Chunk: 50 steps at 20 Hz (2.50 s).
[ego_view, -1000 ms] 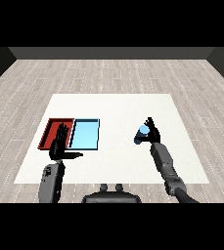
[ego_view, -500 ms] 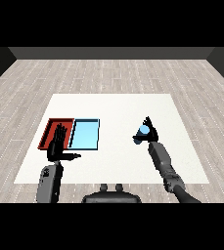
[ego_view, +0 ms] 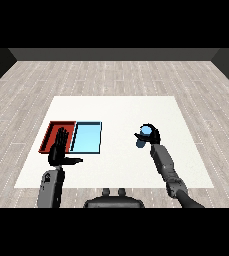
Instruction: Pick the blue can and put it in the blue box
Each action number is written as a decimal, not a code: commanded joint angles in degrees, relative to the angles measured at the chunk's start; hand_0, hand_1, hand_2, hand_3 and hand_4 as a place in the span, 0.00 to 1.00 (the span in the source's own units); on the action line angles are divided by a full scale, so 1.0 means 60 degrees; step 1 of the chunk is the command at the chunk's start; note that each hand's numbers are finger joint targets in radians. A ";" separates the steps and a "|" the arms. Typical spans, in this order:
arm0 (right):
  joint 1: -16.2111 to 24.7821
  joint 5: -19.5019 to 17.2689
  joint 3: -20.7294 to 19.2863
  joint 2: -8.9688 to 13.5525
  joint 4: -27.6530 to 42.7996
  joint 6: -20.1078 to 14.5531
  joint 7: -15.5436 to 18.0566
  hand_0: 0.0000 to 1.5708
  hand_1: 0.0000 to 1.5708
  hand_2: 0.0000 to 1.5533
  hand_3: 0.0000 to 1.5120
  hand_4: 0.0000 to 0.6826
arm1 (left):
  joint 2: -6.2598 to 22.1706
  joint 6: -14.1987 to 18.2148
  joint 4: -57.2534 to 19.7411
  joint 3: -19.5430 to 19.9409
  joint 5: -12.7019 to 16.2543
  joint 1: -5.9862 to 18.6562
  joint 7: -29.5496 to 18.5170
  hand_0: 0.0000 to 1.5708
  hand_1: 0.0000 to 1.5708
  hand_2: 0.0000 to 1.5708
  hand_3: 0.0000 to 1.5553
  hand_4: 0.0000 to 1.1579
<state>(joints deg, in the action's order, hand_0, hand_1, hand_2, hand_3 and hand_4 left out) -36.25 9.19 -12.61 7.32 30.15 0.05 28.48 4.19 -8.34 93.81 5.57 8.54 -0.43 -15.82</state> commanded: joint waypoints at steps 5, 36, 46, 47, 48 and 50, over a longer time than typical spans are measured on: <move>0.0405 -0.0423 0.0858 -0.0272 0.1824 -0.0532 -0.1141 0.94 0.94 0.94 0.94 0.91 | -0.0151 0.0418 -0.0839 -0.0278 -0.0580 0.0855 0.0095 0.00 0.00 0.00 0.00 0.00; 0.2288 -0.0803 0.3522 -0.1114 0.7689 -0.1306 -0.2837 0.92 0.92 0.94 0.95 0.89 | -0.0699 0.2263 -0.1690 -0.3486 0.0592 0.1983 0.1630 0.00 0.00 0.00 0.00 0.00; 0.1572 -0.0383 0.4738 -0.1220 0.7196 -0.2269 -0.2516 0.91 0.91 0.94 0.94 0.90 | -0.0699 0.2361 -0.1776 -0.4175 -0.0028 0.1631 0.1406 0.00 0.00 0.00 0.00 0.00; 0.2010 -0.0720 0.4865 -0.1220 0.8039 -0.2206 -0.3182 0.91 0.91 0.94 0.94 0.91 | -0.0699 0.2623 -0.3036 -0.3955 0.0453 0.2647 0.1065 0.00 0.00 0.00 0.00 0.00; 0.1786 -0.0574 0.5205 -0.1220 0.7855 -0.2426 -0.3137 0.91 0.91 0.94 0.94 0.92 | -0.0699 0.2909 -0.2938 -0.4432 0.0429 0.2669 0.1026 0.00 0.00 0.00 0.00 0.00; 0.1515 -0.0654 0.4979 -0.1220 0.7461 -0.2326 -0.2823 0.90 0.90 0.94 0.94 0.90 | -0.0699 0.3557 -0.2974 -0.4911 0.0458 0.2965 0.1426 0.00 0.00 0.00 0.00 0.00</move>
<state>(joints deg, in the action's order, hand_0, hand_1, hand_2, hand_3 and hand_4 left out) -26.25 5.41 16.18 0.01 76.19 -13.54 10.11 0.01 8.84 77.17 -20.46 10.90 14.59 -9.27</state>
